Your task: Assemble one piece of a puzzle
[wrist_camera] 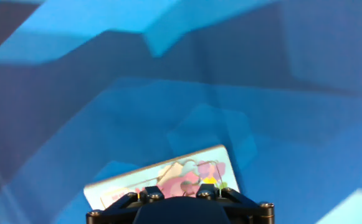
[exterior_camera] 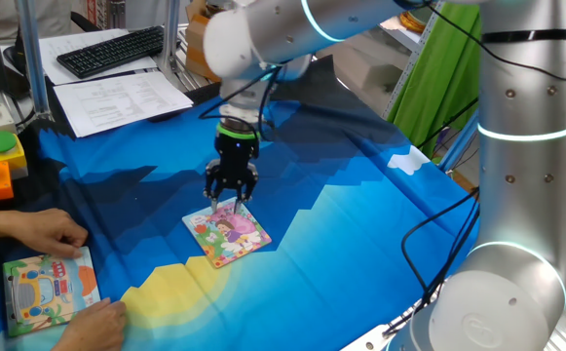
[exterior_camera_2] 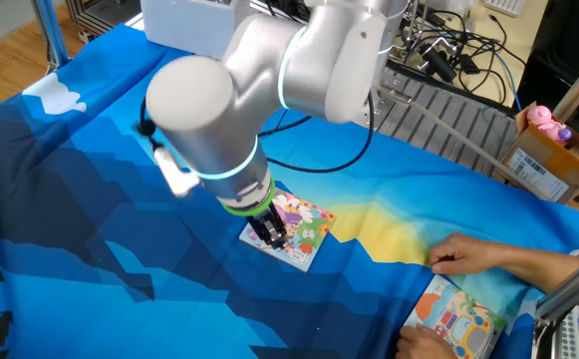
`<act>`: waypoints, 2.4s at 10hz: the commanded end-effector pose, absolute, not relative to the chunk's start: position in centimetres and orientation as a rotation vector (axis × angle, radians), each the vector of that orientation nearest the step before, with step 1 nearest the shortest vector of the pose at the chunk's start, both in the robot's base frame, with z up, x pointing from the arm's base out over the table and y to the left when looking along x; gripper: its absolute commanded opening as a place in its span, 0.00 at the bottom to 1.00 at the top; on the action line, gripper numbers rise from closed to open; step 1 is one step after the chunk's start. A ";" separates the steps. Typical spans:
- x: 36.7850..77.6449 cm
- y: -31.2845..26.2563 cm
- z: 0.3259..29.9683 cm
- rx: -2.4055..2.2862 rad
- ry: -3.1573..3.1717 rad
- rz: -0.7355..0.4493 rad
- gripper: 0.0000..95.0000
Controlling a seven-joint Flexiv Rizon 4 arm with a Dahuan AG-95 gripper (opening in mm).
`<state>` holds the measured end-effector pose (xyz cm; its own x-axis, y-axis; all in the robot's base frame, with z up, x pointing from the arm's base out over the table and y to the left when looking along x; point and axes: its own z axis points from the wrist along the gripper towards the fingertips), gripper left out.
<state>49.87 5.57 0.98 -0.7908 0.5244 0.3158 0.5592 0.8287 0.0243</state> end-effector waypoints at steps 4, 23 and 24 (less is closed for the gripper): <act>50.1 6.3 0.5 -1.040 -2.666 -0.230 0.40; 50.9 6.2 0.5 -1.055 -2.661 -0.251 0.00; 50.9 6.2 0.5 -1.077 -2.642 -0.265 0.00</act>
<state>50.79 6.16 0.53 -0.6881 0.6536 0.3152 0.7028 0.7083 0.0654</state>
